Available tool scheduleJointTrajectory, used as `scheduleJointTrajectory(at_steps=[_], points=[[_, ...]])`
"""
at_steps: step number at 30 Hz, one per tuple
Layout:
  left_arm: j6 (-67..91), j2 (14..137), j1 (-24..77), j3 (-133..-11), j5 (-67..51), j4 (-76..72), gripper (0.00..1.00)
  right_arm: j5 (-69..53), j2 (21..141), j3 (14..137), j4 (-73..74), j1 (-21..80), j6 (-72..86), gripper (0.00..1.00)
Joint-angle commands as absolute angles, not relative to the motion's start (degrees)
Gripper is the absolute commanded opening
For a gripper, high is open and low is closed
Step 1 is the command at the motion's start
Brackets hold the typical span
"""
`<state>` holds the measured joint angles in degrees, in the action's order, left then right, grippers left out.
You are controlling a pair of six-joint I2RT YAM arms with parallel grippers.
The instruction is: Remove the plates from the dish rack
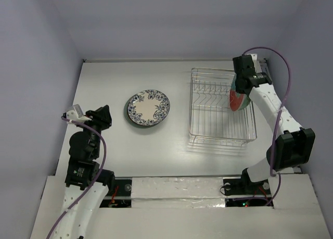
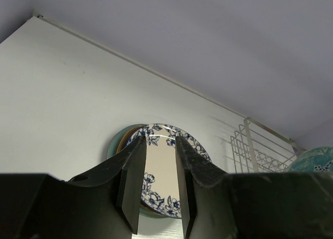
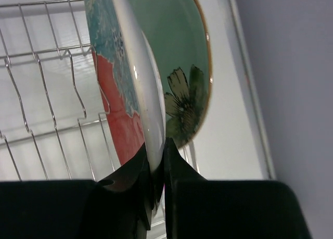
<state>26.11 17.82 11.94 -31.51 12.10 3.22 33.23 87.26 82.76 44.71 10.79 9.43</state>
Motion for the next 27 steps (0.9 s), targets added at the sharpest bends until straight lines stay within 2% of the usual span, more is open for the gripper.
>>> scheduleJointTrajectory(at_steps=[1,7,11,15,19,23,27], points=[[26.28,17.31,12.22,-31.55,11.87,0.53,0.26,45.34,83.76,93.50,46.47,15.28,8.52,0.00],[26.19,17.14,12.22,-31.55,11.87,0.70,0.26,49.13,78.58,103.09,50.01,23.00,10.45,0.00],[26.19,17.23,12.22,-31.46,11.87,0.70,0.26,37.50,74.36,100.65,43.79,29.25,14.23,0.00],[26.28,17.31,12.22,-31.64,11.87,0.88,0.26,21.39,72.95,91.60,26.42,34.71,22.20,0.00],[26.19,17.49,12.22,-31.64,11.87,0.97,0.26,10.56,78.21,87.37,13.59,39.98,30.48,0.00],[26.10,18.37,12.22,-31.73,11.87,0.97,0.27,1.96,88.29,87.36,3.62,43.24,38.66,0.00],[25.84,19.69,12.22,-31.82,11.87,1.14,0.27,0.71,95.51,87.98,-2.17,44.47,45.42,0.00]])
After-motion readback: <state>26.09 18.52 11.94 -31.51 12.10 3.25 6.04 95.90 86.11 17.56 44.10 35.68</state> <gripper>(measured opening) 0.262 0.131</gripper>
